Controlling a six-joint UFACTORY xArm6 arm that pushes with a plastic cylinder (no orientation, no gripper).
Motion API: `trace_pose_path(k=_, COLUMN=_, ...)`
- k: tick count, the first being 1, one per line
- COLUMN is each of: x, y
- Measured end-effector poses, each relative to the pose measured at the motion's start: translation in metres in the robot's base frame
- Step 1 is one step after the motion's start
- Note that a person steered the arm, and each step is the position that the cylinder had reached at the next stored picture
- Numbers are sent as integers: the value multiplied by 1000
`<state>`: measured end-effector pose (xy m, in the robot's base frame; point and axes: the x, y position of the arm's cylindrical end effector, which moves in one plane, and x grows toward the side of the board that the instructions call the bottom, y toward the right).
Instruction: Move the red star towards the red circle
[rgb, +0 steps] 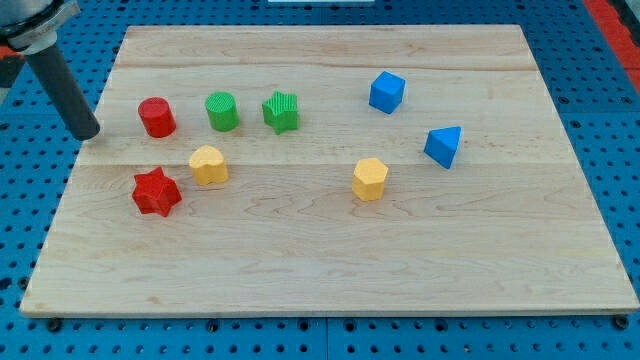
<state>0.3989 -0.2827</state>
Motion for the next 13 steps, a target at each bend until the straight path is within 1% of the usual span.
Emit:
trace_pose_path(k=1, x=0, y=7)
trace_pose_path(k=3, x=24, y=58)
trace_pose_path(k=4, x=5, y=58)
trace_pose_path(k=6, x=1, y=74)
trace_pose_path(k=7, x=48, y=62)
trace_pose_path(k=8, x=101, y=14)
trace_pose_path(k=9, x=160, y=73)
trace_pose_path(k=10, x=153, y=127)
trace_pose_path(k=13, x=38, y=83)
